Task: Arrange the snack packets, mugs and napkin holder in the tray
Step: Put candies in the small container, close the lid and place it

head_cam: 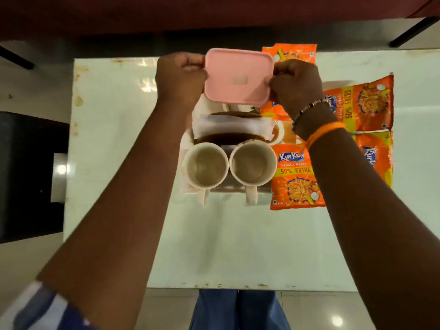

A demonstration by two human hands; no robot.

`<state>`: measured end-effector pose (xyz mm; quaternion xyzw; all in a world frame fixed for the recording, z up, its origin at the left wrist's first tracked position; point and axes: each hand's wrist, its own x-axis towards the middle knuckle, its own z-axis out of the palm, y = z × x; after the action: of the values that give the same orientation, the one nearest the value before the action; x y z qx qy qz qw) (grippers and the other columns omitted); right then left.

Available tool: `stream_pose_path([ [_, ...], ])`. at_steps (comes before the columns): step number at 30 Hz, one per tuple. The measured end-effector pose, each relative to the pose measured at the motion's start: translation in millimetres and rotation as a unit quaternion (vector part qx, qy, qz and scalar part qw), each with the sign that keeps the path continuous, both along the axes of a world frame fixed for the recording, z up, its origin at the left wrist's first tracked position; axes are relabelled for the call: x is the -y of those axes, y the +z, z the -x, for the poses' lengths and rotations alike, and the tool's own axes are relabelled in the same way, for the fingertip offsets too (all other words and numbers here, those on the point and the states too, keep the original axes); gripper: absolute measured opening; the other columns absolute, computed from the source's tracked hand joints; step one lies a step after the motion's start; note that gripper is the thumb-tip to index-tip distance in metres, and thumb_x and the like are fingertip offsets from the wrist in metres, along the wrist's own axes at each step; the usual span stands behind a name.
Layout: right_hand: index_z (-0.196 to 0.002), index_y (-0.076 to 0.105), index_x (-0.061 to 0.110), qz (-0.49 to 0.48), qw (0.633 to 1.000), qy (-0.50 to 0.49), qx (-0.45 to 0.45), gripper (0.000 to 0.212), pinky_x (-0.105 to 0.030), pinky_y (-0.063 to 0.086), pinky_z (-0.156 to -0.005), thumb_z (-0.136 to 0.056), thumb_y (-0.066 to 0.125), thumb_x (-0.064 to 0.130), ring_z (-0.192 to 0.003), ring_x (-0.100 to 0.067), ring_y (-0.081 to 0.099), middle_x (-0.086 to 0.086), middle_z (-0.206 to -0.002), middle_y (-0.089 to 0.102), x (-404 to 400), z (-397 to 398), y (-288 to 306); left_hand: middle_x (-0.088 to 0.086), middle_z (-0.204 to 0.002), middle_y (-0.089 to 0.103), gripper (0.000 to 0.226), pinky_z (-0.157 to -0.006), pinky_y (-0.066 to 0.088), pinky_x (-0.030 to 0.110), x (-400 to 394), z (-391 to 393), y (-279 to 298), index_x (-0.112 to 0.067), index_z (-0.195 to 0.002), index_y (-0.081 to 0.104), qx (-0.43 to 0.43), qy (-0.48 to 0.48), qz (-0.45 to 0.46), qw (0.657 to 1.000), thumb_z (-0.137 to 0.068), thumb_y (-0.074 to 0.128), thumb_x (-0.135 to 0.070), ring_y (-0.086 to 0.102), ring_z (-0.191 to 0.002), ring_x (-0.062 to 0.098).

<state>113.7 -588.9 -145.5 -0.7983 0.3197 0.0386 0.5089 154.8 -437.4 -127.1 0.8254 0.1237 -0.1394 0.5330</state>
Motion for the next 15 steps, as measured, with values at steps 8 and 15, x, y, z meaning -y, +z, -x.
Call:
stream_pose_path([
  [8,-0.106,0.068,0.006,0.045,0.997,0.033,-0.061,0.028,-0.041,0.05,-0.096,-0.079,0.06,0.005,-0.104,-0.032,0.064,-0.017,-0.111,0.069,3,-9,-46,0.018,-0.111,0.067,0.036,-0.083,0.057,0.044,-5,4,-51,-0.001,-0.111,0.064,-0.061,-0.035,-0.049,0.996,-0.079,0.052,0.011,0.065,-0.102,0.029],
  [15,-0.109,0.067,0.007,0.086,0.992,0.046,-0.074,0.028,-0.027,0.047,-0.092,-0.082,0.057,0.007,-0.11,-0.028,0.06,-0.015,-0.115,0.068,-2,-8,-57,0.015,-0.113,0.068,0.044,-0.088,0.055,0.042,-9,3,-62,-0.004,-0.116,0.062,-0.053,-0.042,-0.062,0.996,-0.077,0.046,0.011,0.066,-0.102,0.024],
])
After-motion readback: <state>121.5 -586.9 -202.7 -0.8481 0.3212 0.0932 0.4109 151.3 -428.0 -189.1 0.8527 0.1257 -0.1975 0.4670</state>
